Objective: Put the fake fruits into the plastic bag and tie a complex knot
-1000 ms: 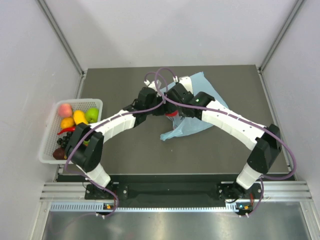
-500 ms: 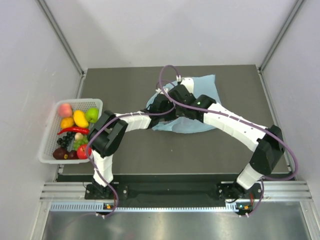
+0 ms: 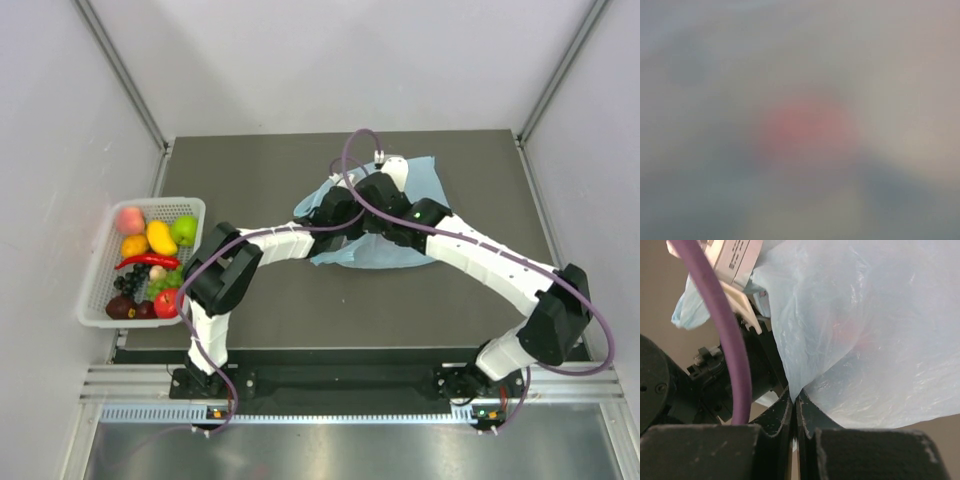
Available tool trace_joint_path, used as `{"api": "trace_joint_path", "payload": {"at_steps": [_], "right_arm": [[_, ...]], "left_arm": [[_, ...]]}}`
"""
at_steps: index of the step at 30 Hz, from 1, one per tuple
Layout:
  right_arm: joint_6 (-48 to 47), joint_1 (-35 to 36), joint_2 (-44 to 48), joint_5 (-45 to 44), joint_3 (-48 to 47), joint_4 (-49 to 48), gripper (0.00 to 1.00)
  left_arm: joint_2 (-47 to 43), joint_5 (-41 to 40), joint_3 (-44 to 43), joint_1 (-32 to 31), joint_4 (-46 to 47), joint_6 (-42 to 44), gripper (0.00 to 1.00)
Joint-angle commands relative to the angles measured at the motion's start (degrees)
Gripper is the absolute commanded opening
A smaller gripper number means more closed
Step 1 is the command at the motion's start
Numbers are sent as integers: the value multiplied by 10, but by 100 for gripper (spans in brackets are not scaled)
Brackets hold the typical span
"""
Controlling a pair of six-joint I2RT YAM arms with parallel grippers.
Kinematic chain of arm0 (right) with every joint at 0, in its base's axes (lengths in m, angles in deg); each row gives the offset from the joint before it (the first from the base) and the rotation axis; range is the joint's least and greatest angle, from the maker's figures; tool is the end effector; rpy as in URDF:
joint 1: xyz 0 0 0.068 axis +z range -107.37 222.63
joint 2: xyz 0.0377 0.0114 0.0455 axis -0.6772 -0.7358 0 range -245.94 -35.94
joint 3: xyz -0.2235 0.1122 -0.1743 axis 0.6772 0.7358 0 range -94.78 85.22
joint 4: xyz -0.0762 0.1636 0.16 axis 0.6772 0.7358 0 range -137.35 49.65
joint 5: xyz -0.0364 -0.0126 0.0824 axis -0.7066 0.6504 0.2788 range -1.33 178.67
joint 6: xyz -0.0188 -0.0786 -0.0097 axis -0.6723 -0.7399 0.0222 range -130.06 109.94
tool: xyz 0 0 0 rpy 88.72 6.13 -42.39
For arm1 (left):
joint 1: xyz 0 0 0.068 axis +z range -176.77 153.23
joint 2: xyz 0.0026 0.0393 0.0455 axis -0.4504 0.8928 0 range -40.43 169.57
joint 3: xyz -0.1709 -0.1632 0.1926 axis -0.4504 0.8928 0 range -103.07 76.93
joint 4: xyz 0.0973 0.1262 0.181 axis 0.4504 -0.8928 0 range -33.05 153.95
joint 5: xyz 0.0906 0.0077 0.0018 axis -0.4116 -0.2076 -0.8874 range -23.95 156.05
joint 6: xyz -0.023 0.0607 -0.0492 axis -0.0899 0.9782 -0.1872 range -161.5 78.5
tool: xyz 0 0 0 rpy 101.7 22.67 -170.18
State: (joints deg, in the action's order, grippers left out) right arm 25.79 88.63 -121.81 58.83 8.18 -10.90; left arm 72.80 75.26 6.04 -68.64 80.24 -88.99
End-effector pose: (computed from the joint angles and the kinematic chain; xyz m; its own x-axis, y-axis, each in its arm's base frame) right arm 0.2501 0.2084 0.3386 -0.6231 0.0860 -0.7774 -0.0196 0.9919 0.1255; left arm 0.3437 -0.3232 0.2173 -0.7857 -0.2729 -0.5552 0.2765 0.6480 -0.7097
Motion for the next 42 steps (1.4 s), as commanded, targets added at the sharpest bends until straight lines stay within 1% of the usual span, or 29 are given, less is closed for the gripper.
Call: {"api": "trace_joint_path", "payload": {"at_steps": [1, 4, 6, 7, 9, 13, 17, 18, 21, 27, 31, 33, 34, 35, 37, 39, 40, 42], "right_arm": [[8, -17, 29, -1, 9, -36, 0], [5, -30, 37, 3, 21, -41, 0], [5, -39, 43, 8, 29, -45, 0], [3, -41, 45, 10, 30, -46, 0], [3, -45, 47, 13, 35, -50, 0], [-2, -46, 48, 15, 35, -49, 0], [-3, -47, 51, 15, 35, -50, 0], [-3, -49, 53, 15, 35, -49, 0], [-3, -50, 56, 15, 36, -49, 0], [-9, -62, 54, 22, 36, -47, 0], [-18, -64, 47, 20, 35, -50, 0], [-22, -66, 44, 22, 34, -53, 0], [-24, -66, 40, 22, 34, -52, 0], [-25, -66, 38, 22, 33, -53, 0], [-29, -66, 33, 24, 34, -55, 0], [-33, -66, 31, 24, 36, -55, 0], [-38, -66, 26, 25, 35, -55, 0], [-41, -67, 25, 23, 36, -56, 0]], "left_arm": [[-27, 5, -22, -8, -30, 21, 69], [-41, 8, -32, -9, -76, 33, 73], [-49, 3, -34, -9, -95, 43, 83], [-57, -7, -36, -10, -121, 48, 87], [-63, -9, -42, -9, -139, 61, 89], [-74, -16, -53, -9, -179, 74, 99], [-89, -25, -57, -9, -212, 91, 99], [-92, -32, -63, -9, -235, 96, 99], [-114, -48, -59, -9, -265, 109, 99], [-196, -39, -36, -8, -359, 155, 99], [-261, -52, -19, -7, -465, 173, 99], [-280, -61, -7, -7, -495, 178, 99], [-302, -73, -4, -5, -509, 178, 99], [-314, -109, -1, 0, -525, 177, 99], [-351, -136, 3, 14, -560, 177, 99], [-382, -160, 0, 61, -601, 178, 99], [-390, -165, -1, 112, -615, 178, 98], [-409, -172, 1, 173, -644, 187, 98]]}}
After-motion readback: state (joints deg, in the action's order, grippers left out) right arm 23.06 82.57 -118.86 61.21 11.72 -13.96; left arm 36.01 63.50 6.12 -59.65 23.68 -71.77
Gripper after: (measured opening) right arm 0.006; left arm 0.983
